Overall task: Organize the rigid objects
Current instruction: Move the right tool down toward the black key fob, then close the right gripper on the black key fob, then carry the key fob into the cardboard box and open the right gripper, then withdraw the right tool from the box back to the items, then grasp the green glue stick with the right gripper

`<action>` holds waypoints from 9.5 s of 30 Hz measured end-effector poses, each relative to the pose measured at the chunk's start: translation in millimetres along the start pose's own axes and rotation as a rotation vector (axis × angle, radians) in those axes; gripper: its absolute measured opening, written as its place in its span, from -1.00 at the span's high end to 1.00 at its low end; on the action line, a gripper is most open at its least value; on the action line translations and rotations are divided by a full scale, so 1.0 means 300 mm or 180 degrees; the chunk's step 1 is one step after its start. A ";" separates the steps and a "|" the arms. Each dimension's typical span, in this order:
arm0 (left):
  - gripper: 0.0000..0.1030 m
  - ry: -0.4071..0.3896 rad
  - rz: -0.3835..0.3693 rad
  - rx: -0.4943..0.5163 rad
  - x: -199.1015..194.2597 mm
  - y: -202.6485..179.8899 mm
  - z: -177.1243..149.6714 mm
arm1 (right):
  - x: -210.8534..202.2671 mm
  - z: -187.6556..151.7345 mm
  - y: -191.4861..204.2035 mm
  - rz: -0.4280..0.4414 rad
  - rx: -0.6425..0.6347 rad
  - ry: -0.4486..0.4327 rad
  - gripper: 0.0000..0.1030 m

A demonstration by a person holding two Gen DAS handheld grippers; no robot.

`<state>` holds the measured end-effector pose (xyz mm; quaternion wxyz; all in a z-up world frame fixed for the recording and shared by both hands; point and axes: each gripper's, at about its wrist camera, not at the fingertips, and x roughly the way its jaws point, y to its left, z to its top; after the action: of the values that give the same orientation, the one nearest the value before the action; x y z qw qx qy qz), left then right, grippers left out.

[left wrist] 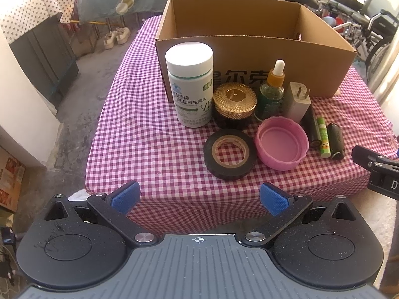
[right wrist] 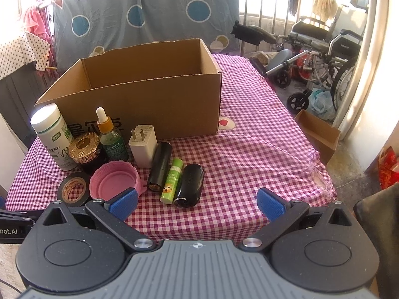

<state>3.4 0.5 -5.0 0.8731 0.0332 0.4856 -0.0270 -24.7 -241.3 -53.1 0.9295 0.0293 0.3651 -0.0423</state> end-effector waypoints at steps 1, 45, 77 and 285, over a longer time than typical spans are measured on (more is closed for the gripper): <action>-0.99 0.0000 -0.0006 0.0006 -0.001 -0.003 0.001 | 0.001 0.002 0.001 -0.0011 -0.0023 0.0004 -1.00; 0.16 -0.0396 -0.1118 0.1447 0.078 -0.477 0.079 | 0.225 0.022 -0.341 0.1749 0.1235 0.0177 0.17; 0.53 -0.0149 -0.1044 0.1373 0.147 -0.476 0.092 | 0.330 0.054 -0.355 0.1316 0.0606 0.0541 0.38; 0.29 0.0044 -0.1469 0.0921 0.233 -0.448 0.148 | 0.439 0.032 -0.378 0.2163 0.1655 0.1051 0.66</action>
<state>67.2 -138.3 -45.4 0.8267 0.0461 0.4773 -0.2942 66.5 -362.4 -138.5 0.7819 0.3860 0.4553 0.1800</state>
